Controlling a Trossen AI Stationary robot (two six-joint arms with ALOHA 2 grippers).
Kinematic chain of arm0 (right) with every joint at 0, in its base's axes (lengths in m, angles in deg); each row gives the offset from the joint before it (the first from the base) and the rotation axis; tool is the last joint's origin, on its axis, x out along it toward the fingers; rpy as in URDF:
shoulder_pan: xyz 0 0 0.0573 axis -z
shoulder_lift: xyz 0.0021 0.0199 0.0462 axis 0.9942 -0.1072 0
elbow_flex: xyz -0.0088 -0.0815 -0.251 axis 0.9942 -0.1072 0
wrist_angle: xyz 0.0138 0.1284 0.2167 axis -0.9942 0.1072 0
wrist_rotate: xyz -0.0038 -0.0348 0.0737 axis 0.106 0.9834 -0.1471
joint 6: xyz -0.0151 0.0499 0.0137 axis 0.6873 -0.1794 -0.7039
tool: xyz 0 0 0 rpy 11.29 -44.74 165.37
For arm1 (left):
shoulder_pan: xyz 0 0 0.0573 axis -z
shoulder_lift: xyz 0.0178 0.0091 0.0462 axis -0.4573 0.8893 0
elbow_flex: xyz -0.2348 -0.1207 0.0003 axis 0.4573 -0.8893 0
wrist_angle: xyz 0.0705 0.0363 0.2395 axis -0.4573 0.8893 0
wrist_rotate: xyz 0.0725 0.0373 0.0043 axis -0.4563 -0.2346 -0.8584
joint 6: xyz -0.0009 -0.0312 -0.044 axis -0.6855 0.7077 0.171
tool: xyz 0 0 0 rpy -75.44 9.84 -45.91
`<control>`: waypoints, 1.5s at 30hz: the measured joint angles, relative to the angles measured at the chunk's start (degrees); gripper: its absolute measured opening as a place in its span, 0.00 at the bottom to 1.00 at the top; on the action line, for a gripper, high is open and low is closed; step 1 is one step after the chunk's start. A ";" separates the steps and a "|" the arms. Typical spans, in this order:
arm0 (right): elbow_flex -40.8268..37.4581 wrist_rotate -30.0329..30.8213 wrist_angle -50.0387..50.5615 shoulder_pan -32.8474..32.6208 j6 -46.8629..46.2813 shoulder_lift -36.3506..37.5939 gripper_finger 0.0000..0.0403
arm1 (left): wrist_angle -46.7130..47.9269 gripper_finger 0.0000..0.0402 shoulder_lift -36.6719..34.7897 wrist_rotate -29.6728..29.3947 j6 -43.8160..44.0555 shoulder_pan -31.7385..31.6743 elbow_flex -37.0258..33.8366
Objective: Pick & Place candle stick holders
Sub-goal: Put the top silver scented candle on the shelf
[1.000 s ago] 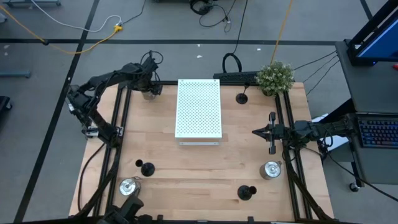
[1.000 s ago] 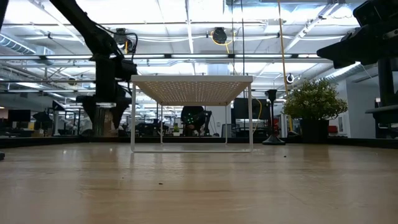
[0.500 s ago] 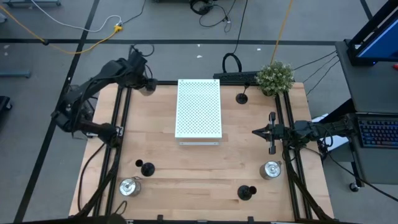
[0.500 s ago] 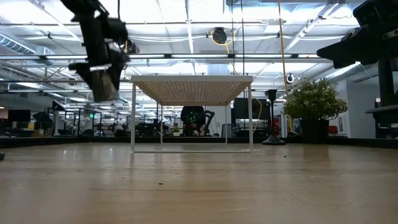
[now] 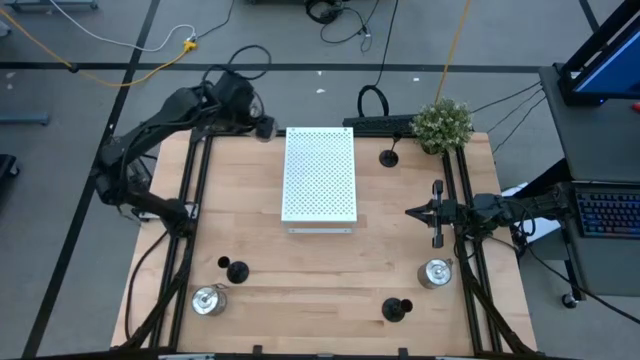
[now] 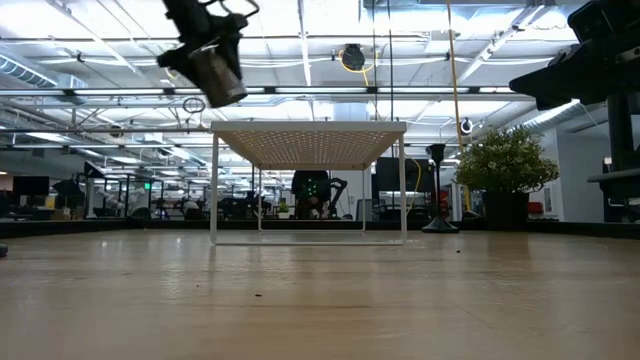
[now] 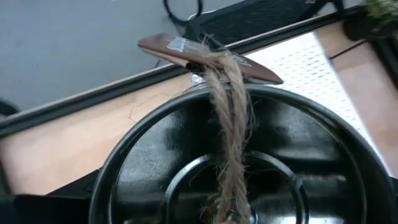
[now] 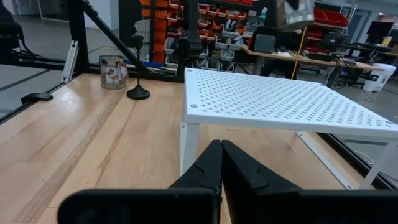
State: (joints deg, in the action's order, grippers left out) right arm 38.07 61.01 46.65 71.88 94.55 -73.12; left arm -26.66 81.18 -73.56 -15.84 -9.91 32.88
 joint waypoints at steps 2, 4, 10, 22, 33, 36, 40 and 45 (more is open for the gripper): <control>0.00 0.00 0.00 0.00 0.00 0.00 0.00 | 0.27 0.89 2.60 -0.02 -0.08 1.12 2.69; 0.00 0.00 0.01 0.00 0.00 0.00 0.00 | 0.50 0.89 5.31 -0.02 -0.78 2.17 5.52; -0.01 0.00 0.00 0.01 0.00 0.00 0.00 | 1.29 0.89 14.72 0.05 -3.35 3.79 13.44; 0.00 0.00 0.00 0.01 0.00 0.01 0.00 | 2.98 0.89 27.28 -0.02 -4.35 3.67 20.03; 0.00 0.00 0.02 0.02 0.00 0.02 0.00 | 3.70 0.89 30.22 -0.30 -5.00 4.63 20.03; 0.00 0.00 0.02 0.00 0.02 0.02 0.00 | 3.69 0.89 30.28 -0.44 -5.07 5.31 20.03; 0.00 0.00 0.02 0.01 0.00 0.00 0.00 | 3.76 0.89 30.26 -0.42 -5.34 5.98 20.03; 0.00 -0.01 0.02 0.02 0.00 0.02 0.00 | 4.15 0.89 30.26 -0.79 -5.95 6.71 20.03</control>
State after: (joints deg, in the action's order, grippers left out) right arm 38.07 61.01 46.67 71.90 94.55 -73.10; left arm -22.51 111.43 -74.36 -21.78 -3.20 52.90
